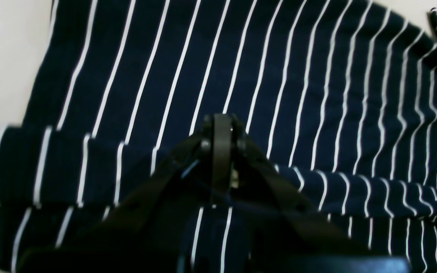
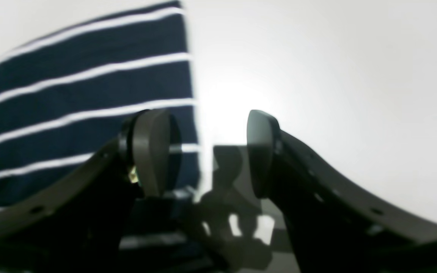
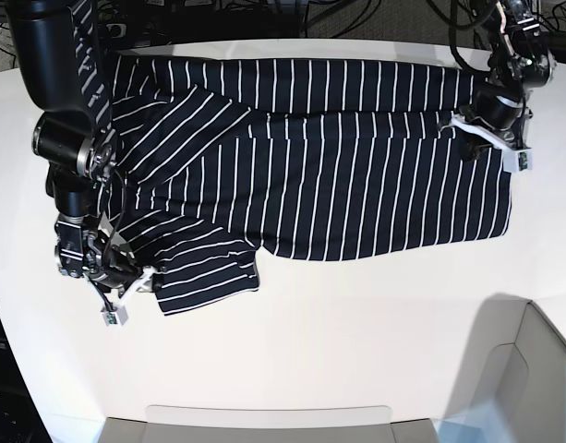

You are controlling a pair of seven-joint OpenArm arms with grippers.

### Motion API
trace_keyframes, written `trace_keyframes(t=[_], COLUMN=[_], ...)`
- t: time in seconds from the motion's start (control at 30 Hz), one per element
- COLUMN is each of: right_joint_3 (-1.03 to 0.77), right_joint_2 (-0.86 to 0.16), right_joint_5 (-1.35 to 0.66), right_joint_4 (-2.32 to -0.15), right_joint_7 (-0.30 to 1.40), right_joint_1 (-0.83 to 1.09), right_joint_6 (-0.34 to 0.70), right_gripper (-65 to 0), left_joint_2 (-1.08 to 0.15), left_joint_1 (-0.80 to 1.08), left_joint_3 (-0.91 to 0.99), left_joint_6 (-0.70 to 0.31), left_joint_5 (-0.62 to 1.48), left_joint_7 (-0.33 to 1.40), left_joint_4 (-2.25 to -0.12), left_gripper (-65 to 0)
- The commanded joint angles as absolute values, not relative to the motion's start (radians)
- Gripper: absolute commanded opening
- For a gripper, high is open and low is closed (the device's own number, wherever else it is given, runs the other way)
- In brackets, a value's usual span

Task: Fold the T-shirt properly
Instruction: 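Reach the right gripper to the sleeve and hem corner and grasp, then move the left gripper to the hem corner beside it and grasp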

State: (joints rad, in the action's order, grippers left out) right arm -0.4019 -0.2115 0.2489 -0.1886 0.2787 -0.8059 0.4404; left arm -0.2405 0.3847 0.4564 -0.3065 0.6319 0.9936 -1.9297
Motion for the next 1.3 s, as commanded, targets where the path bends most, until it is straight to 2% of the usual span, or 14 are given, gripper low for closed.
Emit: trace_keyframes(t=[0.0,0.3,0.43,0.53,0.73,0.9,1.0,1.17,1.27], right_joint_3=[-0.403,-0.400,-0.400,-0.400,-0.400,-0.400,-0.400,-0.400,-0.400], right_joint_2=[-0.206,-0.153,-0.136,-0.134,-0.150,-0.157,-0.160,-0.168,-0.168], right_joint_5=[0.239,0.260,0.300,0.309,0.311,0.311,0.311,0.311,0.311], right_joint_4=[-0.200,-0.199,-0.200,-0.202,-0.202,-0.202,-0.202,-0.202,-0.202], right_joint_7=[0.263,0.298,0.315,0.315,0.317,0.317,0.317,0.317,0.317], right_joint_1=[-0.839,-0.820,-0.820,-0.822,-0.822,-0.822,-0.822,-0.820,-0.820], right_joint_6=[0.446,0.447,0.447,0.447,0.447,0.447,0.447,0.447,0.447], right_gripper=[-32.7,-32.7,-32.7,-32.7,-32.7,-32.7,-32.7,-32.7,-32.7], left_joint_2=[-0.251,-0.259,-0.282,-0.337,-0.509,-0.676,-0.722,-0.731,-0.731], left_joint_1=[0.386,0.346,0.254,0.148,-0.114,-0.269,-0.338,-0.409,-0.430], left_joint_3=[0.460,0.463,0.464,0.460,0.430,0.202,0.064,-0.036,-0.041], left_joint_6=[-0.309,-0.309,-0.309,-0.309,-0.317,-0.317,-0.320,-0.496,-0.529], left_joint_5=[0.644,0.639,0.638,0.638,0.638,0.638,0.638,0.638,0.638], left_joint_7=[0.978,0.980,1.043,1.090,1.098,0.978,0.871,0.792,0.757], left_joint_4=[-1.948,-1.943,-1.939,-1.894,-1.515,-1.182,-0.995,-0.796,-0.708], left_gripper=[-65.0,-64.0,-52.4,-46.7,-42.1,-39.6,-39.5,-39.6,-39.6])
